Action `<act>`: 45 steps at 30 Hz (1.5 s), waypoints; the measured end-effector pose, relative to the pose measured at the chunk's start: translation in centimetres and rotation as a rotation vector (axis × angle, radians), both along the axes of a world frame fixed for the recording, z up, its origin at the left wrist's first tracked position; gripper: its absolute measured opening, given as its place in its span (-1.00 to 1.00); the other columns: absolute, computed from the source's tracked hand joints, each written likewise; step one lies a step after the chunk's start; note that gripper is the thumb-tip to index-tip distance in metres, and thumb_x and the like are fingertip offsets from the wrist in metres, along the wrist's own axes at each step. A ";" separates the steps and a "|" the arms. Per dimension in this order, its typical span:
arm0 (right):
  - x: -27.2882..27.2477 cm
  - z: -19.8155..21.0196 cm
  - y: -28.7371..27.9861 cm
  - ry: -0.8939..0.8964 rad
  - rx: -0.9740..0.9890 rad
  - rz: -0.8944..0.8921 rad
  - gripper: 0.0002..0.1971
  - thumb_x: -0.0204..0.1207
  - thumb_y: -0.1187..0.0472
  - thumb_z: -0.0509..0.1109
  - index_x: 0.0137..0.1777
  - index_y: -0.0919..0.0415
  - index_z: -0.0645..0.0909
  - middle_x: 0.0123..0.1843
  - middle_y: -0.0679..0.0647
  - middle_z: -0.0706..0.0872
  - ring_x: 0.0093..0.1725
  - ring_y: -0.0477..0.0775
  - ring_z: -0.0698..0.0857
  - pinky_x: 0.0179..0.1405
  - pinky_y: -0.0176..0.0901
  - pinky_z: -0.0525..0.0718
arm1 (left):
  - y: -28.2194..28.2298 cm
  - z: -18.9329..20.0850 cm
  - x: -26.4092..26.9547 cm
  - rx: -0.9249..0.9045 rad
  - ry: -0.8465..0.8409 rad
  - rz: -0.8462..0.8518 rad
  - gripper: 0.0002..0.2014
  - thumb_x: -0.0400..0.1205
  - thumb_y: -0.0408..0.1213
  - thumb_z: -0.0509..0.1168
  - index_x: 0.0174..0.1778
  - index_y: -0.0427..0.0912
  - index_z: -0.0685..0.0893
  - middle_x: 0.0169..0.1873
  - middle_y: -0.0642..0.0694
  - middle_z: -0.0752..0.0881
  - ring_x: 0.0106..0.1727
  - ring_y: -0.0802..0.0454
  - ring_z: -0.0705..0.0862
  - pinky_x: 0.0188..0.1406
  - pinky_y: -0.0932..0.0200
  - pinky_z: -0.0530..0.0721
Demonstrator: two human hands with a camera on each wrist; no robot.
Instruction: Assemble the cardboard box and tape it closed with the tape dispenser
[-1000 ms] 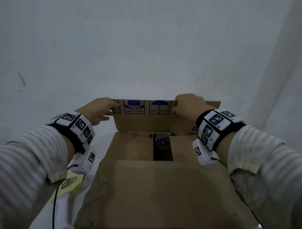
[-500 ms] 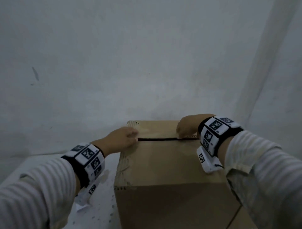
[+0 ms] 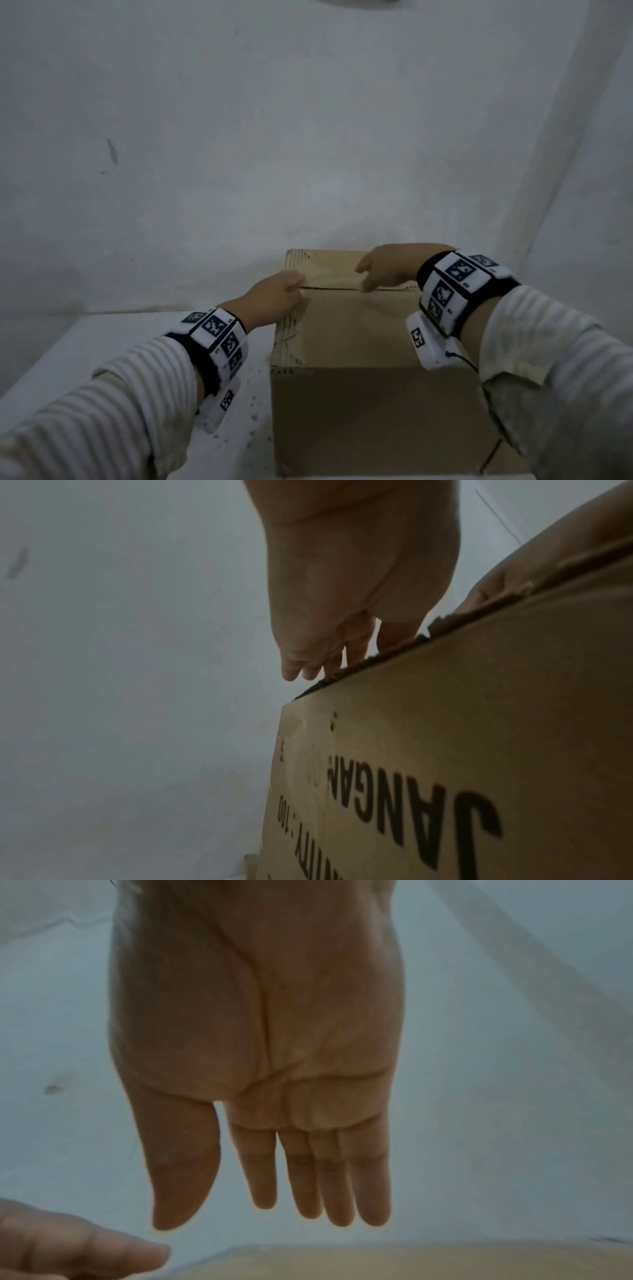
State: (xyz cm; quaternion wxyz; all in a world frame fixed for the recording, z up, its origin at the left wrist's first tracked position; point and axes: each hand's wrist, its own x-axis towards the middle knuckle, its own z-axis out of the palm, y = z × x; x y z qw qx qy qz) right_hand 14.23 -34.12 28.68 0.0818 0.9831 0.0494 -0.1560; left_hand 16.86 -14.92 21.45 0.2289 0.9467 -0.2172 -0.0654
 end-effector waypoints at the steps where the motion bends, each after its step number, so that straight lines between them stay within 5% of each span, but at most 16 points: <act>1: 0.1 0.6 0.9 -0.030 0.033 0.028 -0.49 0.70 0.00 0.18 0.54 0.28 0.38 0.55 0.18 0.45 0.50 0.22 0.45 0.49 0.05 0.41 | 0.5 0.1 -0.1 -0.036 -0.001 0.029 -0.55 0.76 -0.11 0.03 0.56 -0.17 0.37 0.59 -0.11 0.34 0.61 -0.08 0.29 0.52 0.11 0.26; 4: 0.7 2.0 4.1 -0.138 0.123 0.128 -0.49 0.70 0.04 0.18 0.57 0.28 0.36 0.57 0.18 0.43 0.52 0.19 0.43 0.48 -0.02 0.38 | 2.2 0.9 -0.5 -0.182 -0.009 0.133 -0.55 0.74 -0.12 0.09 0.58 -0.10 0.37 0.61 -0.06 0.32 0.60 -0.04 0.31 0.54 0.08 0.30; 11: 2.5 2.1 12.9 -0.384 0.347 0.282 -0.63 0.66 0.12 0.19 0.28 0.33 0.65 0.32 0.20 0.68 0.29 0.20 0.63 0.26 -0.07 0.58 | 8.1 1.3 -2.4 -0.326 -0.048 0.409 -0.62 0.72 -0.21 0.15 0.47 -0.12 0.53 0.50 -0.12 0.49 0.47 -0.08 0.49 0.35 0.13 0.45; 17: 3.9 -1.6 21.5 -0.351 0.483 0.318 -0.70 0.56 0.27 0.22 0.15 0.32 0.71 0.16 0.16 0.77 0.13 0.17 0.72 0.02 -0.13 0.67 | 13.9 -2.2 -3.3 -0.423 0.001 0.633 -0.66 0.69 -0.29 0.17 0.39 -0.16 0.58 0.36 -0.22 0.61 0.22 -0.12 0.61 0.06 0.19 0.47; 24: 7.4 -9.0 30.2 -0.199 0.398 0.312 -0.74 0.52 0.30 0.17 -0.42 0.26 0.41 -0.30 0.10 0.58 -0.26 0.14 0.54 -0.54 -0.24 0.29 | 21.1 -8.0 -0.9 -0.326 0.075 0.721 -0.64 0.66 -0.34 0.18 0.38 -0.25 0.59 0.40 -0.23 0.59 0.39 -0.15 0.55 0.30 0.15 0.47; 26: 8.7 -11.6 31.7 -0.128 0.335 0.322 -0.82 0.52 0.29 0.20 -0.27 0.30 0.54 -0.11 0.17 0.71 -0.11 0.22 0.63 -0.44 -0.24 0.42 | 23.3 -10.1 0.5 -0.287 0.135 0.720 -0.63 0.66 -0.33 0.18 0.40 -0.26 0.58 0.42 -0.23 0.57 0.43 -0.15 0.53 0.33 0.15 0.46; 28: 9.9 -15.1 32.8 -0.046 0.270 0.328 -0.74 0.59 0.24 0.20 0.07 0.35 0.67 0.18 0.26 0.72 0.15 0.25 0.69 -0.06 -0.16 0.58 | 25.3 -12.4 2.2 -0.254 0.203 0.708 -0.62 0.66 -0.32 0.17 0.41 -0.26 0.56 0.46 -0.22 0.53 0.46 -0.13 0.50 0.37 0.15 0.43; 31: 11.3 -20.3 33.3 0.015 0.266 0.236 -0.67 0.66 0.17 0.11 0.32 0.06 0.59 0.32 0.18 0.66 0.31 0.22 0.65 0.23 -0.11 0.54 | 27.7 -15.6 4.7 -0.240 0.303 0.687 -0.60 0.67 -0.33 0.14 0.44 -0.28 0.53 0.50 -0.20 0.48 0.50 -0.10 0.44 0.44 0.16 0.37; 35: 12.5 -24.9 33.0 0.225 0.240 0.010 -0.62 0.67 0.12 0.19 0.37 0.33 0.55 0.39 0.25 0.62 0.39 0.24 0.58 0.32 -0.09 0.53 | 29.2 -18.9 7.8 -0.298 0.435 0.705 -0.58 0.67 -0.32 0.16 0.48 -0.28 0.48 0.51 -0.21 0.45 0.51 -0.12 0.43 0.49 0.11 0.40; 38: 13.2 -27.1 32.9 0.291 0.238 -0.053 -0.63 0.62 0.04 0.23 0.33 0.17 0.63 0.38 0.16 0.65 0.36 0.20 0.60 0.28 -0.13 0.56 | 29.4 -20.7 9.9 -0.325 0.496 0.700 -0.55 0.66 -0.31 0.17 0.50 -0.26 0.43 0.52 -0.21 0.44 0.51 -0.13 0.43 0.50 0.06 0.40; 41: 13.6 -28.5 33.0 0.378 0.212 0.016 -0.57 0.62 0.03 0.20 0.50 -0.09 0.46 0.48 0.14 0.54 0.44 0.18 0.52 0.35 -0.11 0.50 | 29.1 -21.9 11.2 -0.357 0.547 0.685 -0.53 0.65 -0.32 0.18 0.52 -0.25 0.40 0.50 -0.22 0.45 0.48 -0.15 0.46 0.46 0.03 0.45; 45: 13.9 -28.3 33.4 0.354 0.222 -0.025 -0.63 0.66 0.18 0.16 0.42 0.15 0.55 0.43 0.22 0.58 0.42 0.19 0.54 0.36 -0.12 0.50 | 29.1 -22.8 11.9 -0.362 0.569 0.657 -0.57 0.63 -0.34 0.17 0.45 -0.24 0.48 0.43 -0.23 0.52 0.42 -0.17 0.51 0.41 0.00 0.50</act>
